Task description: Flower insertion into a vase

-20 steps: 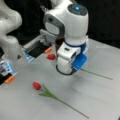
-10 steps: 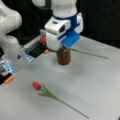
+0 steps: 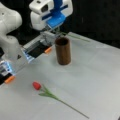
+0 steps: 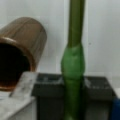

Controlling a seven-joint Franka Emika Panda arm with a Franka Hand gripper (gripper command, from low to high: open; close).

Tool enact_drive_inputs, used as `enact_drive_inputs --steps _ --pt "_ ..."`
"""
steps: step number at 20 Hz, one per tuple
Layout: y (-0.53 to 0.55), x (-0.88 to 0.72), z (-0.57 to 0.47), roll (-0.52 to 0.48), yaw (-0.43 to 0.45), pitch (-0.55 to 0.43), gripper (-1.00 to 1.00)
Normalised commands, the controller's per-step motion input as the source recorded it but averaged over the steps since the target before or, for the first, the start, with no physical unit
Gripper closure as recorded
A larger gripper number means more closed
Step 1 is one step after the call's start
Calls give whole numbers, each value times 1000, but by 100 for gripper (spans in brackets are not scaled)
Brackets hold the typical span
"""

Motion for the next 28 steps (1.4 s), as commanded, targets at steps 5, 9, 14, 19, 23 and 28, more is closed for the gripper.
enact_drive_inputs --steps 5,9,14,19,23,28 --pt "409 -629 -117 41 -166 -100 100" --pt "349 -425 -109 56 -117 -5 100" --pt "320 -417 -130 69 -86 29 100" --pt "200 -339 -103 97 -78 21 100" --pt "156 -341 -104 112 -64 -23 100" --pt "132 -336 -117 83 -68 -58 100"
